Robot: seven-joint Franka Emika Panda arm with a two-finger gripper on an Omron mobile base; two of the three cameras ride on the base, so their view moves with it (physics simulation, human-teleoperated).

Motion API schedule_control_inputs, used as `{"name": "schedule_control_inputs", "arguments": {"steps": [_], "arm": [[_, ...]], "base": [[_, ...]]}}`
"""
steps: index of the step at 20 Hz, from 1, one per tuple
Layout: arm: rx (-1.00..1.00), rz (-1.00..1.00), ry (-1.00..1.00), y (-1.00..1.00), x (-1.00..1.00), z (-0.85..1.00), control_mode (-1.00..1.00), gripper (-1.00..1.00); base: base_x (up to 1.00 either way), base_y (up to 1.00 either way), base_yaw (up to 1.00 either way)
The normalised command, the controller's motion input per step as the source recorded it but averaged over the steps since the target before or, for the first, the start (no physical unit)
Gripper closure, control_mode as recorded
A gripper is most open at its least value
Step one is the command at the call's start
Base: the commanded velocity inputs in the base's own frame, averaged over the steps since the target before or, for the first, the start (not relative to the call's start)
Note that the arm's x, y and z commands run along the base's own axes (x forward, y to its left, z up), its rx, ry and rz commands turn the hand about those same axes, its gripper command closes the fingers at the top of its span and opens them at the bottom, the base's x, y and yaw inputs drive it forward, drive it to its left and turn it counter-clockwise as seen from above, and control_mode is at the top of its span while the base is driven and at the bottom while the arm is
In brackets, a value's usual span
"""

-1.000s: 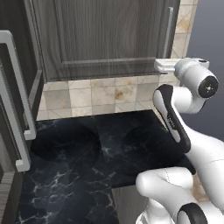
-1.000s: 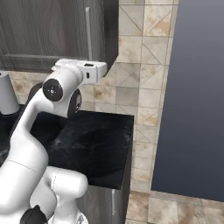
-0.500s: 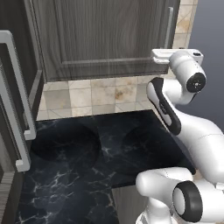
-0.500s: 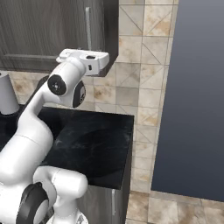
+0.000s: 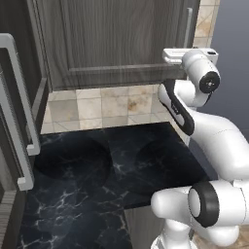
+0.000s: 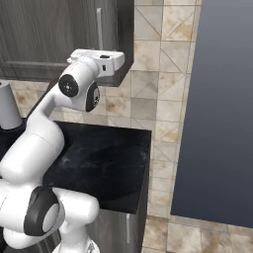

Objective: Move the ketchup and shaker from the cabinet to the dining counter.

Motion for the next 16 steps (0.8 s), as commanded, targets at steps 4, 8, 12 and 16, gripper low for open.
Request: {"name": "schedule_control_inputs", "arguments": {"steps": [4, 8, 12, 16], "arm": [[0.0, 0.01, 0.0, 0.0, 0.53, 0.0, -1.0, -1.0], [0.01, 0.02, 0.0, 0.0, 0.5, 0.0, -1.0, -1.0], [0.0, 0.01, 0.0, 0.0, 0.51, 0.0, -1.0, 1.0], [0.0, 0.0, 0.01, 0.0, 0.34, 0.0, -1.0, 1.0]], "base": [[0.0, 0.0, 0.0], [0.0, 0.0, 0.0], [0.0, 0.0, 0.0], [0.0, 0.0, 0.0]]}}
